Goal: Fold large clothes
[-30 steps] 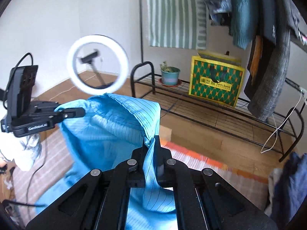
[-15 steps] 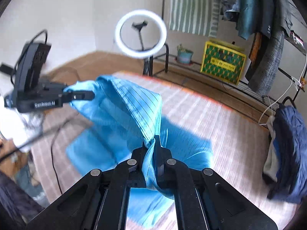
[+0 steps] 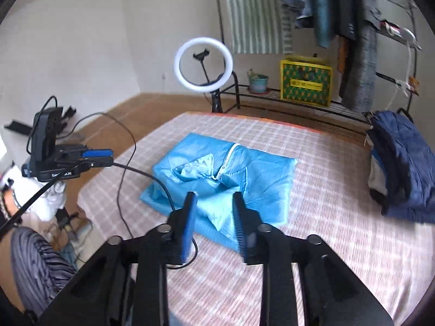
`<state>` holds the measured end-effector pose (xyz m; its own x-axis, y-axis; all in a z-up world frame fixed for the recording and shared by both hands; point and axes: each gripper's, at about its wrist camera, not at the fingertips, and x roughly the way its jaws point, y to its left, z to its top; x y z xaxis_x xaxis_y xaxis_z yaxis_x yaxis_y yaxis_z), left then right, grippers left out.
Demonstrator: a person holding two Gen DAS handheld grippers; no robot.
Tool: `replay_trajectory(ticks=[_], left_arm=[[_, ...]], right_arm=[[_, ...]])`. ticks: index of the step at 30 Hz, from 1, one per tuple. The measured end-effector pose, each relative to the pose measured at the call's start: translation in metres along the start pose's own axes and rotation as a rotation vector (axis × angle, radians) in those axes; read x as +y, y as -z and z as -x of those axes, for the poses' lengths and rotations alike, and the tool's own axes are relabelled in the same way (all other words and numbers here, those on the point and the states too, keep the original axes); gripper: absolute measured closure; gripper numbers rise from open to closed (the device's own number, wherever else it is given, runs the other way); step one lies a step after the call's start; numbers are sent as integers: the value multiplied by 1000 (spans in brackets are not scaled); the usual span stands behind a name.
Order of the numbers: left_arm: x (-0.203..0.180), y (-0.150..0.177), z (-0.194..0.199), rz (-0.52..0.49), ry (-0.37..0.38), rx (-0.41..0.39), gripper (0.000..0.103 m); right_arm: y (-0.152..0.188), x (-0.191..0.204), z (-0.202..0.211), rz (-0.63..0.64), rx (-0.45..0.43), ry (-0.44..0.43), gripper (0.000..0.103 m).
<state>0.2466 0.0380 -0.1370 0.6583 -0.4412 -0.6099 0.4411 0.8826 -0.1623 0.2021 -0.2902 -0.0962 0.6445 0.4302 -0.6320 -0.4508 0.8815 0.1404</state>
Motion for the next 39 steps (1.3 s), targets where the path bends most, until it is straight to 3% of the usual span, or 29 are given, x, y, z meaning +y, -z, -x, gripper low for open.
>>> replay_trajectory(ticks=[3,6,9,12,15,19,25,28,31,36,39], left_arm=[[13,-9,20,109,-6,-39,52],[29,-15,27,259,29,-59,51],[37,-6,19,384,65,-83,51],[37,10,3,437,93,-40,51],[30,12,13,417,87,-9,51],[11,-11,79,290,45,-106,51],[-6,-59,178,218,23,-230,50],[-8,-74,197,210,-7,-262,47],[-3,-75,189,242,-14,-255,43],[10,-61,128,280,-34,-134,43],[20,-46,90,354,-49,-64,43]], right_arm=[[7,-6,22,-103,-18,-25,69],[9,-14,33,-220,-20,-70,60],[10,-21,40,-295,-71,-127,59],[22,-27,49,-386,-100,-217,59],[24,-18,78,-322,-139,-188,59],[15,-1,146,-141,-241,-80,59],[-11,9,214,-35,-346,9,59],[-19,6,213,-28,-364,20,59],[-18,4,190,-24,-330,17,59],[-4,19,126,57,-201,0,59],[3,29,83,78,-132,-5,59]])
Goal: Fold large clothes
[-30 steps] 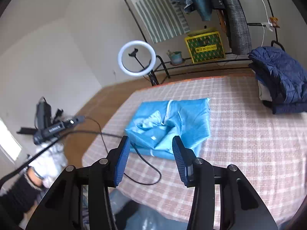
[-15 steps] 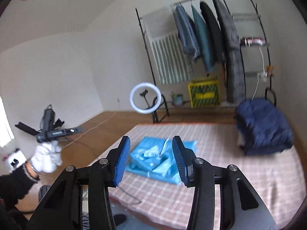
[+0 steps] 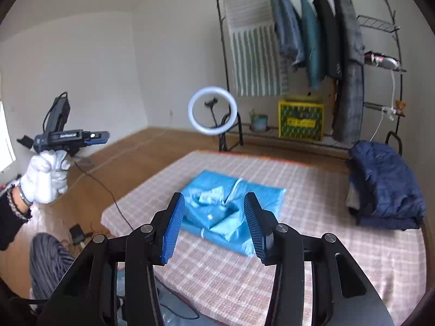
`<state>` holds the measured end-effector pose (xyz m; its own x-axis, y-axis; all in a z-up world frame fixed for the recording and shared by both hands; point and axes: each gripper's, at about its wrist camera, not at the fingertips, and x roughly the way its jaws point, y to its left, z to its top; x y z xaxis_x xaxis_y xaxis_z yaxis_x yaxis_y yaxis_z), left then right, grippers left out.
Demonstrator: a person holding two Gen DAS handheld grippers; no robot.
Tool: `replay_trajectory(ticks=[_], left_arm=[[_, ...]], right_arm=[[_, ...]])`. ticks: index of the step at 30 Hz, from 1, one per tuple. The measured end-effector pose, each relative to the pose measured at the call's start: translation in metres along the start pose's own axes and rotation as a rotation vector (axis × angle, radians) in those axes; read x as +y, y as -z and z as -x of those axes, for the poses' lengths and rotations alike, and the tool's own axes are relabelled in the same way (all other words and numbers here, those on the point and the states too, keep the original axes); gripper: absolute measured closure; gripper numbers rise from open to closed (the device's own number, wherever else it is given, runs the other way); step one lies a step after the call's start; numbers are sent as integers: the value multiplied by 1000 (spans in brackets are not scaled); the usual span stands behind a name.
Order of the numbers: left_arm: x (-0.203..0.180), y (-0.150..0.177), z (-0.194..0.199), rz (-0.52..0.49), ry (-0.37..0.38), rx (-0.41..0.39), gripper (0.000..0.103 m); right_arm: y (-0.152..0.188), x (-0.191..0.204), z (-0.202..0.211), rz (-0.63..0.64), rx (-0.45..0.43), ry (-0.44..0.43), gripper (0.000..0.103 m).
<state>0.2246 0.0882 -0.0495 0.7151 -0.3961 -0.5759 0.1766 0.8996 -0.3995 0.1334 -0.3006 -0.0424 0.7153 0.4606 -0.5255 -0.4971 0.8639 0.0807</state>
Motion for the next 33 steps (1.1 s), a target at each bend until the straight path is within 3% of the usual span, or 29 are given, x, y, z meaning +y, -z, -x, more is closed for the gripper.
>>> replay_trajectory(ticks=[2,4,11,15,18,19,21,25,28,33], left_arm=[[3,2,1,33,17,10,43],[-5,-1,23,-5,9,-19,43],[-61,-44,148,-152,41,-170,43],[-83,-62,192,-188,57,-234,40],[-88,-64,198,-203,52,-274,34],[-86,-62,192,-203,47,-275,34],[-76,-55,168,-178,43,-249,34],[-31,-39,78,-26,53,-146,34],[11,-21,-5,124,80,-29,35],[54,9,-122,239,78,160,41]], right_arm=[[3,5,-13,14,27,-5,59],[-1,9,-5,33,19,-10,59],[-36,23,92,62,-157,1,59],[-59,38,134,135,-224,57,58],[-67,43,144,156,-271,62,36],[-67,42,141,152,-278,54,30],[-60,41,122,138,-267,55,30],[-40,37,56,109,-158,6,30],[-21,44,-5,113,-71,-37,30],[4,58,-109,106,79,-101,30]])
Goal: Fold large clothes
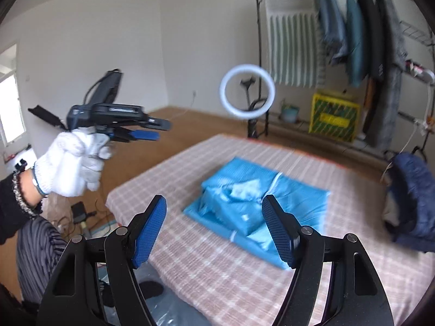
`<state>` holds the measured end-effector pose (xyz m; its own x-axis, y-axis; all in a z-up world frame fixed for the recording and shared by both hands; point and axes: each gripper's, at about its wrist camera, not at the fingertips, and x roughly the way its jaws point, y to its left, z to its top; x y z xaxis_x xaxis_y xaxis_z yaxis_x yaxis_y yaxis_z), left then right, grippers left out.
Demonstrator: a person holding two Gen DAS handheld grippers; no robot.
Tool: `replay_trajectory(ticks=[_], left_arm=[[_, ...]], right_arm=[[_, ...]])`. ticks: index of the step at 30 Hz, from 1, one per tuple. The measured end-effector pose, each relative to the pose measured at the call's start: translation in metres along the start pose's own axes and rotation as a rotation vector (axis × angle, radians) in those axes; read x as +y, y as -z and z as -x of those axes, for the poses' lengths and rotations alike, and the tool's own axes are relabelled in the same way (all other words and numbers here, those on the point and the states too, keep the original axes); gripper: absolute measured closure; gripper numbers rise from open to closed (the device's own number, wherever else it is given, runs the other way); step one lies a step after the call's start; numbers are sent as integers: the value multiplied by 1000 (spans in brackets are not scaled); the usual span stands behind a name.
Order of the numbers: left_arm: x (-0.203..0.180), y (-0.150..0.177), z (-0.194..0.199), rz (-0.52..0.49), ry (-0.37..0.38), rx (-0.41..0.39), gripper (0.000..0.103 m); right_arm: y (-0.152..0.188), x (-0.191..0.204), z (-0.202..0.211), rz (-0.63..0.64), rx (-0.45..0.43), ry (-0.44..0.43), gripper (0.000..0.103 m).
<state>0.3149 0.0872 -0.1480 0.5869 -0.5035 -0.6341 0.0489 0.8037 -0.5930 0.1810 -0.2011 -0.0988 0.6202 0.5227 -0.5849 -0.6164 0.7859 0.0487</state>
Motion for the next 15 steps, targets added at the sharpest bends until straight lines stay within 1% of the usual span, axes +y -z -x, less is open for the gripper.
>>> replay_trajectory(ticks=[2,3,4,5,7,8,10,12,14,15], left_arm=[[16,-1,-32,36,1,47,40],[26,4,-49,55,8,79,40],[34,6,-58,79,22,101,40],[45,7,-74,113,34,141,40],[59,7,-95,154,28,181,40],[63,7,-103,154,26,195,40],[66,6,-116,132,-3,212,40],[67,4,-127,124,8,223,40],[71,5,-138,134,23,241,52],[72,5,-143,140,25,258,67]], right_arm=[[2,1,-33,-5,46,-15,30],[2,4,-51,7,70,-19,30],[3,8,-65,26,86,-17,30],[6,11,-75,39,99,-13,30],[11,13,-99,53,129,-2,30],[13,12,-108,46,140,-5,30],[15,7,-124,47,168,-5,30],[14,7,-137,74,191,0,30],[17,5,-150,80,206,-2,30],[18,1,-160,75,215,-4,30]])
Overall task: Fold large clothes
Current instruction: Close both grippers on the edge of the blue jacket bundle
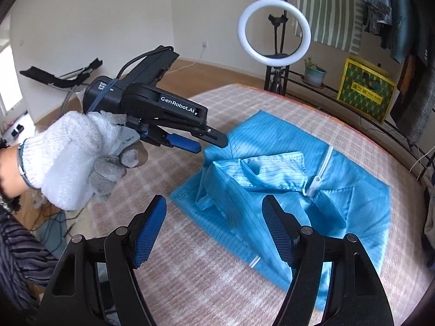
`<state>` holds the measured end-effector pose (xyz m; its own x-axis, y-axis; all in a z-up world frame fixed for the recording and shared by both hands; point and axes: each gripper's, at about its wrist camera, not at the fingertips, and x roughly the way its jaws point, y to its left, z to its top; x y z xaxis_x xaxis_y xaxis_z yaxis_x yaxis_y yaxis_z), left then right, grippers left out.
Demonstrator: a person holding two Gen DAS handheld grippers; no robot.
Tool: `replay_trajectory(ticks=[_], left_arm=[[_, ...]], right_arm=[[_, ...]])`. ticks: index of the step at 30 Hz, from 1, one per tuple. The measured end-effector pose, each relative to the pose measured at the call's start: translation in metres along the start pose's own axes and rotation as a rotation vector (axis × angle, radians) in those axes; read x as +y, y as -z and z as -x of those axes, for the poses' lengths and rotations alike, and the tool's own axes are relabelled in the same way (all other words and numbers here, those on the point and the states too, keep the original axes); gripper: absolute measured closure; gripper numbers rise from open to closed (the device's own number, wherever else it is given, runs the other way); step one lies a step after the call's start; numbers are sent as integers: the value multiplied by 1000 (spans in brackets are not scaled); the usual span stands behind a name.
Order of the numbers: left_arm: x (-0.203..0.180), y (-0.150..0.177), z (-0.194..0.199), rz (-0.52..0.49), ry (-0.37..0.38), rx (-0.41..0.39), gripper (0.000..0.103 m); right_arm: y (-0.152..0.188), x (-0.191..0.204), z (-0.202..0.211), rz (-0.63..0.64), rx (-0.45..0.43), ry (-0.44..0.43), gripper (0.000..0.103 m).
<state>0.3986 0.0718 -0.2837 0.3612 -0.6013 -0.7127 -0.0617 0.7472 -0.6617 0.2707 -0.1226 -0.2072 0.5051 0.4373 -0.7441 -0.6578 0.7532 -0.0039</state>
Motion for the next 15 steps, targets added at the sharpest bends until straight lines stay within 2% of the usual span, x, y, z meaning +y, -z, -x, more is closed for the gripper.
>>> replay_trajectory(ticks=[1,3,4,5,6,7,11,13,15], left_arm=[[1,0,-4,5,3,15,81],[-1,0,-8,-15,-5,28,95],[-2,0,-9,-30,-13,24,98],[-3,-1,-7,-33,-15,18,99],[-2,-3,-7,-22,-5,13,100],[-1,-4,-3,-4,21,7,101],[9,-10,15,59,77,-28,102],[14,-9,15,64,53,-32,102],[17,-7,6,45,-1,-11,102]], right_arm=[[0,-2,-6,-6,10,-4,30],[1,-3,-15,-3,30,-6,31],[3,-2,-19,15,42,-2,39],[5,1,-21,38,64,-5,68],[7,3,-24,57,101,-21,83],[8,3,-26,61,127,-34,103],[22,7,-10,60,113,-68,102],[32,6,-12,54,131,-62,102],[44,2,-23,36,174,-53,103]])
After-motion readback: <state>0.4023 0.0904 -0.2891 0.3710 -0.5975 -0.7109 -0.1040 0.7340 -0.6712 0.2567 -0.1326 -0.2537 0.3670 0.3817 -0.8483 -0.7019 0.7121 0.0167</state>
